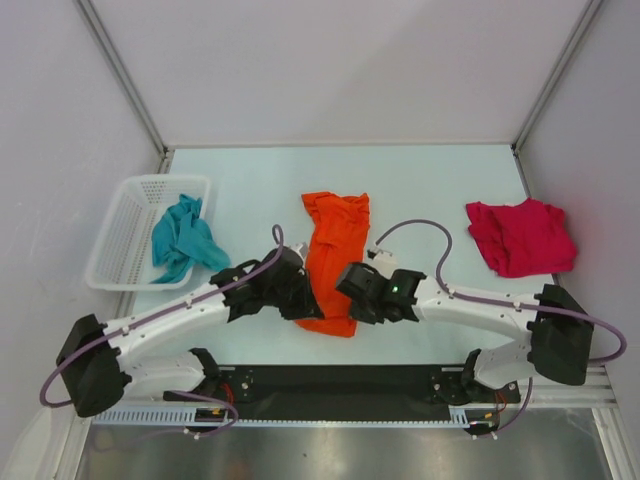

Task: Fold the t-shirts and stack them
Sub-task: Fold the folded rectangular tshirt in 1/3 of the way

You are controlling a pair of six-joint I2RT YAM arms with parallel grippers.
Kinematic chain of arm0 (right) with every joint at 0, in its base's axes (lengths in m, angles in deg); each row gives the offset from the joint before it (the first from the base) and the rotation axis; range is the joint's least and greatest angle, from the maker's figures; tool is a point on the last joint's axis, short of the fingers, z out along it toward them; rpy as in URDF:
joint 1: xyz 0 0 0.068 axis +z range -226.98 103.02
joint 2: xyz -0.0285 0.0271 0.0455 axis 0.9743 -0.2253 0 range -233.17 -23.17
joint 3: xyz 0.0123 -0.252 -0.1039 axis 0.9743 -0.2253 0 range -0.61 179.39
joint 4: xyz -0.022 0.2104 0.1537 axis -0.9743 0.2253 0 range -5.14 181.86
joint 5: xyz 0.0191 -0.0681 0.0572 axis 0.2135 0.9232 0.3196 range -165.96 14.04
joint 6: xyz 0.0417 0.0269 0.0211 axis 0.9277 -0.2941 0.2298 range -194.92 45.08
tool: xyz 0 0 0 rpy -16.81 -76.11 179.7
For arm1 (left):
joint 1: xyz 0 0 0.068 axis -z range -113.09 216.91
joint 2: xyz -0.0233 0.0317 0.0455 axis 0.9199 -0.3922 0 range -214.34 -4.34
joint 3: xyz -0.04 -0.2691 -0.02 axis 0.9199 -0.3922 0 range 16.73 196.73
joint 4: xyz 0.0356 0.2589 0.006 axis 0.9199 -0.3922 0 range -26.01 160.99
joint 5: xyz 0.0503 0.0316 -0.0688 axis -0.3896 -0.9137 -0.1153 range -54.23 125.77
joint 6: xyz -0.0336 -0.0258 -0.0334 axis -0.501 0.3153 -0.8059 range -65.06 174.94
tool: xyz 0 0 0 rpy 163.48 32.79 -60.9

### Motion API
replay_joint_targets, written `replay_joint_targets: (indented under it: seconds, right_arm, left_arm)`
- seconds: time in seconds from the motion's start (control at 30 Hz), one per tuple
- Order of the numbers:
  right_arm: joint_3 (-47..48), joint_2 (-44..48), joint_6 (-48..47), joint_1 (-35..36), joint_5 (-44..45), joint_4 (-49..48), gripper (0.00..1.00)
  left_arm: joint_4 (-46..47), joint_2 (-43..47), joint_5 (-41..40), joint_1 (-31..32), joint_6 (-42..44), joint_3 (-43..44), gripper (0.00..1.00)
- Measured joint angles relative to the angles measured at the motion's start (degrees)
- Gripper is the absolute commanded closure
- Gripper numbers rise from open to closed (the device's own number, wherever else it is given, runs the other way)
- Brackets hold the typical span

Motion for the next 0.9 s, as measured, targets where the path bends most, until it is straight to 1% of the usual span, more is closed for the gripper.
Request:
replay_joint_targets:
  seconds: [0.13,0.33,0.63,0.7,0.8,0.83,0.9]
  right_arm:
    - [2.82,-3.78,-6.73,-6.10,-1.66,-1.20,1.00]
    - [6.82,-7.50,-13.79,-12.28,-3.80,-2.73,1.00]
    - [9.75,-13.64,-20.15,-18.43,-7.87,-4.72,1.00]
    - [10.03,-14.75,-20.83,-19.28,-8.74,-5.01,0.97]
    - [10.58,-16.28,-21.79,-20.04,-9.73,-5.64,0.93]
    - [10.75,-16.81,-22.01,-20.17,-10.08,-5.84,0.92]
    - [11.06,-17.86,-22.34,-20.44,-10.64,-6.12,0.85]
  left_arm:
    - [1.62,-6.69,1.44,-4.57,4.35,4.50,1.00]
    - [3.26,-13.62,3.87,-9.51,8.46,8.22,1.00]
    - [5.70,-22.45,7.41,-13.46,11.87,11.65,1.00]
    - [5.86,-23.87,8.28,-14.40,12.52,12.15,0.99]
    - [6.03,-25.68,9.22,-15.72,13.38,13.11,0.85]
    - [6.05,-26.16,9.66,-16.09,13.79,13.40,0.78]
    - [6.08,-26.95,10.19,-16.72,14.45,13.92,0.71]
